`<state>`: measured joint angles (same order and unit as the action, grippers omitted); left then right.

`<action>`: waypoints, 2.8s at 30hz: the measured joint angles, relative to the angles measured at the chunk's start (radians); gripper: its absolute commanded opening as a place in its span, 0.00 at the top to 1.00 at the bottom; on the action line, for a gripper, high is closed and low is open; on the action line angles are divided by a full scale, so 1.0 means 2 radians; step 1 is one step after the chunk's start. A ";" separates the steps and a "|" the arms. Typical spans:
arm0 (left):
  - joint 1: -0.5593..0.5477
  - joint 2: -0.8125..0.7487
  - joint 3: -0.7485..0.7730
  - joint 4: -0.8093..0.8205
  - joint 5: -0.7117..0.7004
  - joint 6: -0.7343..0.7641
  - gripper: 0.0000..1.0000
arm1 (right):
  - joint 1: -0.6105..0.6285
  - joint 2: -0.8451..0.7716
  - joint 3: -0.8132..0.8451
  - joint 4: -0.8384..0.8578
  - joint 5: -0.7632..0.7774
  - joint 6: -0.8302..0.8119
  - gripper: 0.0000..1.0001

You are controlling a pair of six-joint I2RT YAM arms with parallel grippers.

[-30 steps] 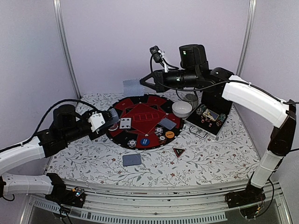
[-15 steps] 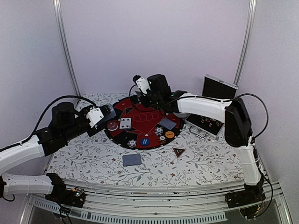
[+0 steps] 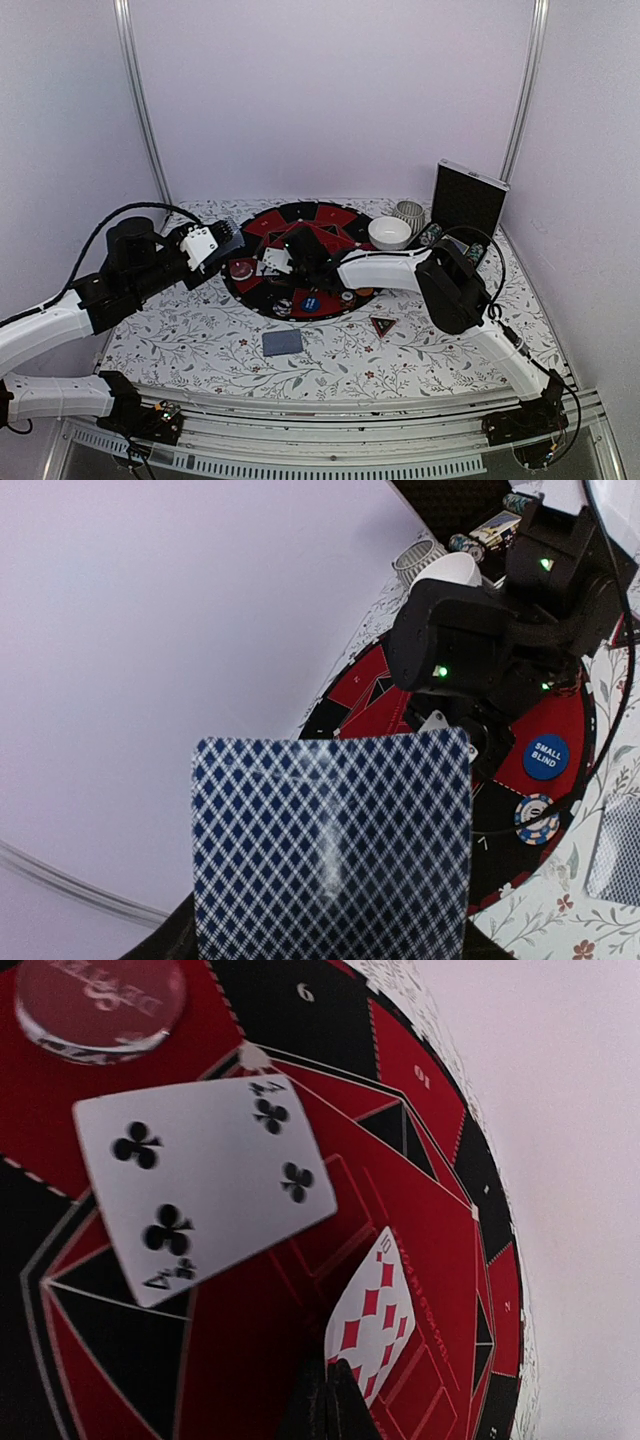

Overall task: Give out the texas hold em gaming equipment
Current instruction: Flop the poker card in the community card area.

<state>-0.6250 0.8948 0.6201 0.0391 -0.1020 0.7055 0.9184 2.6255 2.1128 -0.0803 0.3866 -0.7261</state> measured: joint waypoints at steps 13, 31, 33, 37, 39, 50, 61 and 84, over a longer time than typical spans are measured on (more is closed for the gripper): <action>0.000 -0.004 0.000 0.000 0.004 0.000 0.43 | 0.011 0.009 0.042 -0.070 -0.050 0.018 0.99; 0.000 -0.006 0.001 -0.002 0.006 -0.001 0.43 | 0.006 0.047 0.113 -0.130 -0.042 0.169 0.99; 0.000 -0.006 0.001 -0.002 0.007 -0.001 0.43 | 0.008 0.047 0.113 -0.131 -0.043 0.179 0.99; 0.000 -0.006 0.001 -0.003 0.008 -0.001 0.43 | 0.012 0.047 0.113 -0.132 -0.043 0.194 0.99; 0.000 -0.007 0.001 -0.004 0.008 -0.001 0.43 | 0.013 0.047 0.113 -0.132 -0.044 0.198 0.99; 0.000 -0.010 0.001 -0.004 0.008 -0.001 0.43 | 0.013 0.047 0.113 -0.132 -0.062 0.197 0.99; 0.000 -0.010 0.001 -0.004 0.008 -0.001 0.43 | 0.015 0.057 0.127 -0.127 -0.082 0.179 0.99; 0.000 -0.010 0.001 -0.004 0.010 -0.001 0.43 | 0.019 0.039 0.102 -0.120 -0.084 0.159 0.61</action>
<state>-0.6250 0.8745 0.6224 0.0315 -0.0830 0.7033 0.9554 2.7041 2.3169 -0.3210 0.2192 -0.4080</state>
